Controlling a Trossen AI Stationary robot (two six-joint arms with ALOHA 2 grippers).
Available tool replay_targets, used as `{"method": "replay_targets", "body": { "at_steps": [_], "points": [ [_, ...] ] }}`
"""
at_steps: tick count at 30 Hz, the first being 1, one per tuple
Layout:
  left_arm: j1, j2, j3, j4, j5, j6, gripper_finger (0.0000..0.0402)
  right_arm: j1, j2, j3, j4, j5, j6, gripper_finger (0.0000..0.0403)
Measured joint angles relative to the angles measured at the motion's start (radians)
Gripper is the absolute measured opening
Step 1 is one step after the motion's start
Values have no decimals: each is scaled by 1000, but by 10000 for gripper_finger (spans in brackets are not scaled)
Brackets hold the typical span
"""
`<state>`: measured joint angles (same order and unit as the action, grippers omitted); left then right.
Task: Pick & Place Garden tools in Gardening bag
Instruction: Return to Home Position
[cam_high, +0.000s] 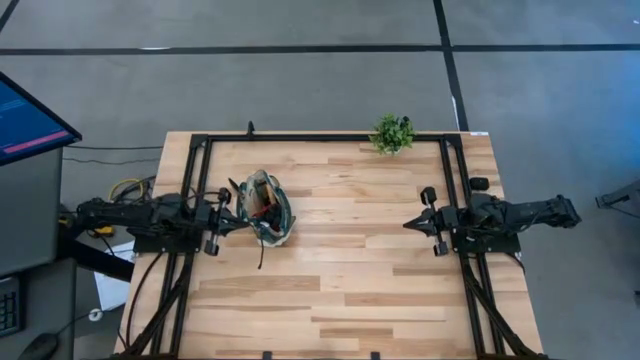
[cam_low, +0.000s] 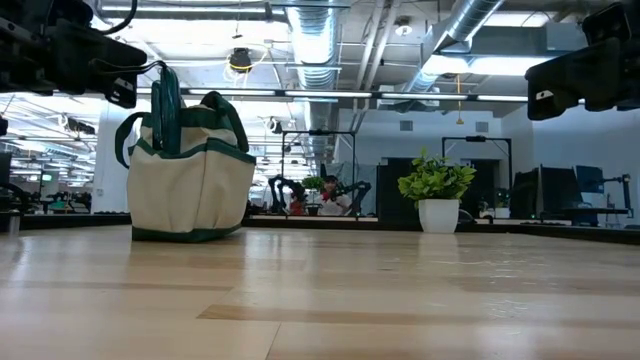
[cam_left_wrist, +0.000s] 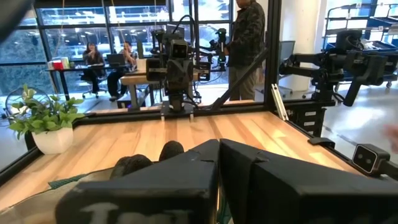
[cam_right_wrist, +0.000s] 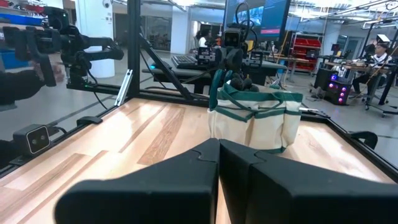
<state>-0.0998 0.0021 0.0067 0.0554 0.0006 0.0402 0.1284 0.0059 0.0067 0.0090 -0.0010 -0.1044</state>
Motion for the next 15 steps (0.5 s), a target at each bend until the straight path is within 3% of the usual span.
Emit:
{"method": "replay_targets", "body": {
  "at_steps": [15],
  "points": [
    [0,0,0,15,0,0,3,0,0,0,0,0,0,0]
  ]
}}
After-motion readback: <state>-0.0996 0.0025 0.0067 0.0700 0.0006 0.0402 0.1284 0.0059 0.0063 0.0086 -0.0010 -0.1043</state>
